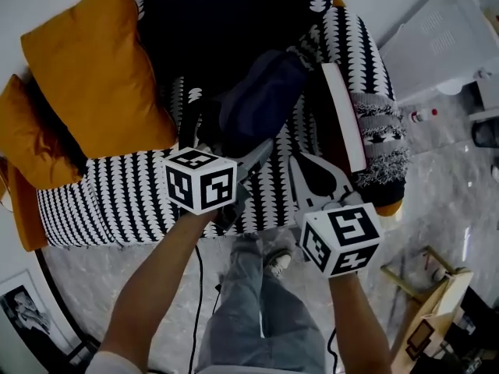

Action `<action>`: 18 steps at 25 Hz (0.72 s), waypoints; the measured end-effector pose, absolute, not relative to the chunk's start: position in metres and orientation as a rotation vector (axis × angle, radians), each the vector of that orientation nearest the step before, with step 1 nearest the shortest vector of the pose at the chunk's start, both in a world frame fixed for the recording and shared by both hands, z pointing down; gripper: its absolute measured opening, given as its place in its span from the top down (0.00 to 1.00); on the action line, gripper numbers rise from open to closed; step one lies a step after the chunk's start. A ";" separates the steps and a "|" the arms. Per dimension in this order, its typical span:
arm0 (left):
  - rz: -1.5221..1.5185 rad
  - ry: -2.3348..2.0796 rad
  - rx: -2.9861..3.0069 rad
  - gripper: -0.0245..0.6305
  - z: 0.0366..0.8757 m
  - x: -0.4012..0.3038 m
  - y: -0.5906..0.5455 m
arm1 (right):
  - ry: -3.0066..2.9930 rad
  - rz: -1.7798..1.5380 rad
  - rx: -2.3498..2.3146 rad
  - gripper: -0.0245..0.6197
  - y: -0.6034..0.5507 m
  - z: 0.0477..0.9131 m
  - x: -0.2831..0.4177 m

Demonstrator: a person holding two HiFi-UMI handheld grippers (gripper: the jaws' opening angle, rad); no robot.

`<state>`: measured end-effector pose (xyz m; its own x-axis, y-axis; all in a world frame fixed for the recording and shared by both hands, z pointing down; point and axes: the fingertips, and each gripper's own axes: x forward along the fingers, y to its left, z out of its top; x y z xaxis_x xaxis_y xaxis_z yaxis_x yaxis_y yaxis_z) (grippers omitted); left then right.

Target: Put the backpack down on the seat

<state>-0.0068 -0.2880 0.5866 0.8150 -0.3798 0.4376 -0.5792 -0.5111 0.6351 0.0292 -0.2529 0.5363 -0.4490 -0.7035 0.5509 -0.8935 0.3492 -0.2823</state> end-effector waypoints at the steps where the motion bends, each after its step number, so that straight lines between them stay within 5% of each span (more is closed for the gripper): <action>1: 0.325 -0.705 2.176 0.88 0.589 -0.004 -0.284 | -2.283 0.797 1.411 0.96 -0.250 0.537 0.032; 18: 0.477 -0.709 2.199 0.80 0.628 0.026 -0.222 | -2.264 0.810 1.436 0.96 -0.195 0.551 0.057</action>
<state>0.0261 -0.2222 0.6282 0.7758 -0.3361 0.5340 -0.6212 -0.5549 0.5533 0.0567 -0.1955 0.5514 -0.4317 -0.7082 0.5587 -0.9019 0.3270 -0.2823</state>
